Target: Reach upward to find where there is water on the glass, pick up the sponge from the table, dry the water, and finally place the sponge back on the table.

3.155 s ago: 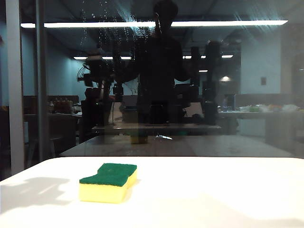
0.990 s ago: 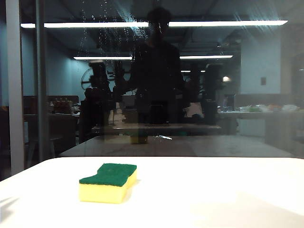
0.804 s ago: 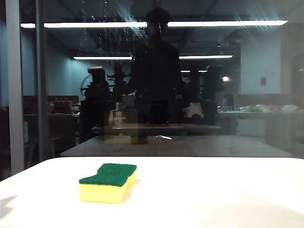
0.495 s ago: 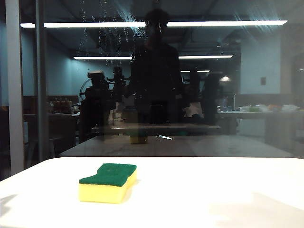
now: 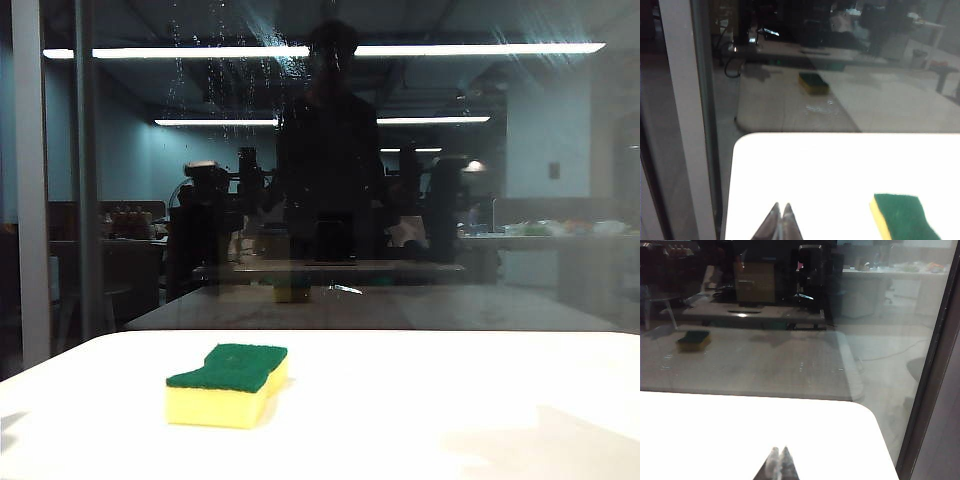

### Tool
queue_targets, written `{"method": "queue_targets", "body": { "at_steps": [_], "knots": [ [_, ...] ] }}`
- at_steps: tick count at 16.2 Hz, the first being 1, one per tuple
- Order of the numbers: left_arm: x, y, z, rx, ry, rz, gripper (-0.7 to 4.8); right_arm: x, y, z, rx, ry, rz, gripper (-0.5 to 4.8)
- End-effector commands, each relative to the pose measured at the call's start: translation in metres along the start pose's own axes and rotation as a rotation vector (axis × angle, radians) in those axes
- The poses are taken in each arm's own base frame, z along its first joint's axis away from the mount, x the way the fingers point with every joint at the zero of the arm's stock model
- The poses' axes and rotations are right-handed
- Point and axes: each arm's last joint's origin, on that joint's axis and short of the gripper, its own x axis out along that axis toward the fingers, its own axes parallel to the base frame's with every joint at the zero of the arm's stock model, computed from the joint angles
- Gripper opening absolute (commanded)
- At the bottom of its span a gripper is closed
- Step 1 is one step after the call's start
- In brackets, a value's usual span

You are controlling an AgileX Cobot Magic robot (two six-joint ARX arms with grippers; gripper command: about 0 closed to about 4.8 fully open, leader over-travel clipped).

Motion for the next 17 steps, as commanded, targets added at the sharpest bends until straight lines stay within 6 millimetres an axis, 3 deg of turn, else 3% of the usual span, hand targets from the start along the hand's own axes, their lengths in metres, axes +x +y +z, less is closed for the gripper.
{"method": "queue_targets", "body": {
  "at_steps": [1,17],
  "knots": [
    [-0.0001,0.0000,0.0021,0.005,-0.017,0.000,-0.04,0.0002,0.0000,-0.0015,-0.003,0.005,-0.002,-0.05],
    [-0.0001,0.0000,0.0016,-0.002,-0.012,0.000,-0.03,0.0001,0.0001,-0.0059,-0.010,0.050,0.000,-0.05]
  ]
}}
